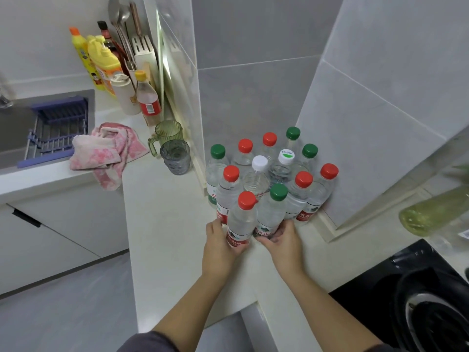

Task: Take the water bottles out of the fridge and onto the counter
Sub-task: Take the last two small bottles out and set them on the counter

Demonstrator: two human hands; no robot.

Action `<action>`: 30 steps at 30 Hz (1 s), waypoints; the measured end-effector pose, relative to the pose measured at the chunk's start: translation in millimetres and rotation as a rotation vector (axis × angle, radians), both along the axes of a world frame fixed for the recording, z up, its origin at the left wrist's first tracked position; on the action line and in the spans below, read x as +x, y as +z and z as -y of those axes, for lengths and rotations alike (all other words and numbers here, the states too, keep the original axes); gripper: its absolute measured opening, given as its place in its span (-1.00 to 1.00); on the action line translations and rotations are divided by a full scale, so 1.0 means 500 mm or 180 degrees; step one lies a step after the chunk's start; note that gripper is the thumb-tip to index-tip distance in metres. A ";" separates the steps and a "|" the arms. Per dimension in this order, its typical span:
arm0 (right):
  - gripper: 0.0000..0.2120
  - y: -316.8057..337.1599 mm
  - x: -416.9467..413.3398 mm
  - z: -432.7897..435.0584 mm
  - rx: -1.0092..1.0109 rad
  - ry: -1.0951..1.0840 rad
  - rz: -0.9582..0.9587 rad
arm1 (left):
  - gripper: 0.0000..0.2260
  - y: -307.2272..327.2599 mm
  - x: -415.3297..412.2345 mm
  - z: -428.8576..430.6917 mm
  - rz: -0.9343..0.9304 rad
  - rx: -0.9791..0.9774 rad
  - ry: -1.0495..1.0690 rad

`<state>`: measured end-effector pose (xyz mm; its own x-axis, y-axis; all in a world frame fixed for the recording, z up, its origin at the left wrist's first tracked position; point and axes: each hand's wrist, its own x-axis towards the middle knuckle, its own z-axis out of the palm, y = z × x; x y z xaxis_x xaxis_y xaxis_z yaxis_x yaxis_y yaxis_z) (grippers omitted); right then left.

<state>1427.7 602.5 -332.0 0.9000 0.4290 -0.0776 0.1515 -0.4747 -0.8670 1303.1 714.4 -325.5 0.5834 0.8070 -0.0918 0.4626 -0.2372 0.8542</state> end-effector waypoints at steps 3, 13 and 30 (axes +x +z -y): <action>-0.55 -0.005 0.005 -0.002 -0.0014 -0.0027 0.0033 | -0.10 0.005 -0.001 -0.003 0.0205 -0.0007 -0.0031; -0.64 -0.004 -0.003 0.007 -0.0125 0.0122 0.0461 | 0.00 0.012 0.005 -0.022 0.0557 -0.0214 -0.0535; 0.41 -0.014 -0.052 -0.029 -0.0359 0.0011 -0.0202 | 0.28 0.036 0.010 -0.175 0.0234 0.0270 -0.1987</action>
<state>1401.6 616.8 -338.8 0.8902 0.4175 -0.1822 0.0999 -0.5693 -0.8160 1307.8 801.8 -307.6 0.9488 0.3154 0.0157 0.1561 -0.5116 0.8449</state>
